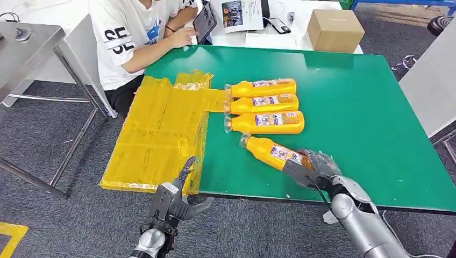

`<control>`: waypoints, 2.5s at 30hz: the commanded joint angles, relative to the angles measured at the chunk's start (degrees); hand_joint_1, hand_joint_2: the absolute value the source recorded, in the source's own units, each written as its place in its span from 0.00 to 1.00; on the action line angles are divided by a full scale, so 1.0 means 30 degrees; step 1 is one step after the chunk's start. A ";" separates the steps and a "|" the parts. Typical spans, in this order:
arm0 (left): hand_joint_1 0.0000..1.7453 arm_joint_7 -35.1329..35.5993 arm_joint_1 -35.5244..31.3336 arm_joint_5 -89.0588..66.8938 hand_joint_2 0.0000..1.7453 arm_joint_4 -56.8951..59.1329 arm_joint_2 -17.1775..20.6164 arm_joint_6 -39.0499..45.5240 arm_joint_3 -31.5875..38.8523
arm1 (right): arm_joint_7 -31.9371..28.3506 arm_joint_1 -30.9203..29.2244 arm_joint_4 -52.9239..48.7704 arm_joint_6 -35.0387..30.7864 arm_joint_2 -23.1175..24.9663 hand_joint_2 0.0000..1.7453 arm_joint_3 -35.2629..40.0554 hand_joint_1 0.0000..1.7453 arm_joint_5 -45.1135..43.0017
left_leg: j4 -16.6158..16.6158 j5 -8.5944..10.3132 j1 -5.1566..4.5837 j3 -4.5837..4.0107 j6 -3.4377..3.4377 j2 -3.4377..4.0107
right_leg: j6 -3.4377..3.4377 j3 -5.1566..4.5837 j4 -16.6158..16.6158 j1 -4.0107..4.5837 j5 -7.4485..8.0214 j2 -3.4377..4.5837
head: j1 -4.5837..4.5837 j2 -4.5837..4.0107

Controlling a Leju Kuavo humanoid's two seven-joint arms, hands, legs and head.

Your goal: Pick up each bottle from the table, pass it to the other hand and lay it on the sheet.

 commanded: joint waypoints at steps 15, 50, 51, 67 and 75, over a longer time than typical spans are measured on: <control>0.00 -0.0420 -0.0012 0.1473 1.00 -0.0575 0.0045 0.0175 -0.0713 | -0.9227 0.2816 -0.9260 -1.1231 0.6827 1.00 -0.3521 1.00 -0.3005 | 0.0021 -0.0037 0.0008 -0.0075 -0.0042 0.0061 | -0.0046 -0.0087 0.0072 0.0002 -0.0032 0.0096 | 0.0014 0.0000; 0.00 0.2458 0.1558 0.9764 1.00 -0.6970 0.1847 -0.6522 -0.3627 | -1.1861 0.5969 -0.5810 -1.1278 0.8783 1.00 -0.2622 1.00 -0.6603 | -0.0047 -0.0040 0.0038 0.0044 -0.0056 0.0023 | -0.0063 0.0045 -0.0027 0.0028 -0.0040 0.0057 | 0.0000 0.0000; 0.00 0.2508 0.1544 0.9837 1.00 -0.7136 0.1916 -0.6576 -0.3665 | -1.1861 0.6004 -0.5183 -1.1602 0.8721 1.00 -0.1881 1.00 -0.6387 | -0.0040 -0.0033 0.0040 0.0017 -0.0051 0.0026 | -0.0058 0.0019 -0.0023 0.0031 -0.0032 0.0054 | 0.0000 0.0000; 0.00 0.2928 0.0935 1.0315 1.00 -0.6201 0.1951 -0.7234 -0.4187 | -1.1861 0.5248 -0.0875 -1.2126 0.9358 1.00 0.2601 1.00 -0.6053 | -0.0040 -0.0011 0.0037 -0.0024 -0.0034 0.0007 | -0.0044 -0.0025 -0.0012 0.0023 -0.0026 0.0028 | 0.0000 0.0000; 0.00 0.2928 0.0935 1.0315 1.00 -0.6201 0.1951 -0.7234 -0.4187 | -1.1861 0.5248 -0.0875 -1.2126 0.9358 1.00 0.2601 1.00 -0.6053 | -0.0036 -0.0018 0.0043 -0.0016 -0.0043 0.0002 | -0.0054 -0.0014 -0.0014 0.0033 -0.0031 0.0026 | 0.0000 0.0000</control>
